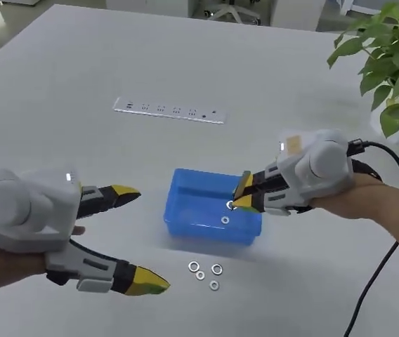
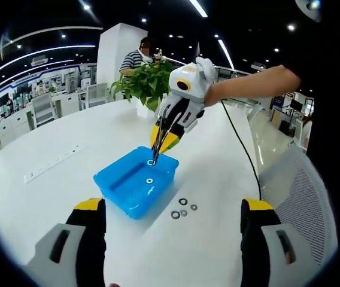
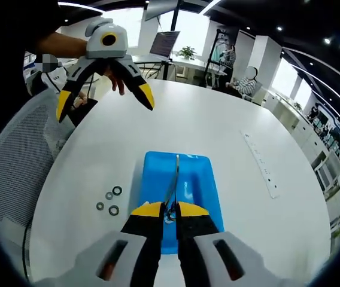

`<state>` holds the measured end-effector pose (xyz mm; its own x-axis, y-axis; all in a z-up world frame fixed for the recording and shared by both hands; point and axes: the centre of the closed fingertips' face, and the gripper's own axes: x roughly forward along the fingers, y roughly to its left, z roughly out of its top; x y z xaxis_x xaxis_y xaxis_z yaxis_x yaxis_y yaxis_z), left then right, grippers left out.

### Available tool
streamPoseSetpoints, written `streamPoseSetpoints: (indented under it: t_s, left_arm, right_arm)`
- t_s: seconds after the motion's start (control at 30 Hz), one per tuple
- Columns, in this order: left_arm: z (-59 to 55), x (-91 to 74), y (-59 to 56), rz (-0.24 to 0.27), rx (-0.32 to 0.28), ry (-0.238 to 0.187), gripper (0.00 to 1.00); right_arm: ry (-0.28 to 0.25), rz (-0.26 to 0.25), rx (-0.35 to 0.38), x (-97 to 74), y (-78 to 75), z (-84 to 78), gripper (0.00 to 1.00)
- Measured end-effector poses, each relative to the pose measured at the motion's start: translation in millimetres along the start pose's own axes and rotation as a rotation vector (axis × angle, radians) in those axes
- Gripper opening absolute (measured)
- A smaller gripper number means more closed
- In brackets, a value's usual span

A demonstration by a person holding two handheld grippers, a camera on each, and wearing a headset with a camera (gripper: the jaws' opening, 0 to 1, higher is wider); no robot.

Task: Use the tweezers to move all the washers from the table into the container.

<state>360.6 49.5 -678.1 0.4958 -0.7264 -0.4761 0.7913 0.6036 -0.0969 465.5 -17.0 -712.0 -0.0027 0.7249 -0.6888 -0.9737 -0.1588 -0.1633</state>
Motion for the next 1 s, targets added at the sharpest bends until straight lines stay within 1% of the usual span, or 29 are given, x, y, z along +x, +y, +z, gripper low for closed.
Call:
streamPoseSetpoints:
  t_s: [0.37, 0.57, 0.8, 0.83, 0.93, 1.0]
  left_arm:
    - [-2.0, -5.3, 0.9, 0.011, -0.007, 0.003, 0.99]
    - [0.2, -6.9, 3.3, 0.022, -0.008, 0.000, 0.99]
    - [0.1, -6.1, 7.1, 0.025, -0.011, 0.001, 0.98]
    - [0.1, -5.5, 8.3, 0.027, -0.011, 0.002, 0.98]
    - [0.8, -3.4, 11.4, 0.031, -0.016, -0.001, 0.93]
    - [2.4, -1.3, 13.3, 0.032, -0.008, -0.006, 0.90]
  right_arm:
    - [0.020, 0.018, 0.009, 20.1, -9.4, -10.9, 0.08]
    - [0.037, 0.032, 0.016, 33.1, -14.4, -22.9, 0.08]
    - [0.046, 0.038, 0.025, 40.8, -16.0, -28.9, 0.08]
    - [0.048, 0.040, 0.027, 41.6, -15.9, -29.8, 0.08]
    - [0.052, 0.043, 0.031, 43.2, -15.8, -32.4, 0.08]
    - [0.055, 0.046, 0.032, 44.2, -15.0, -34.1, 0.08]
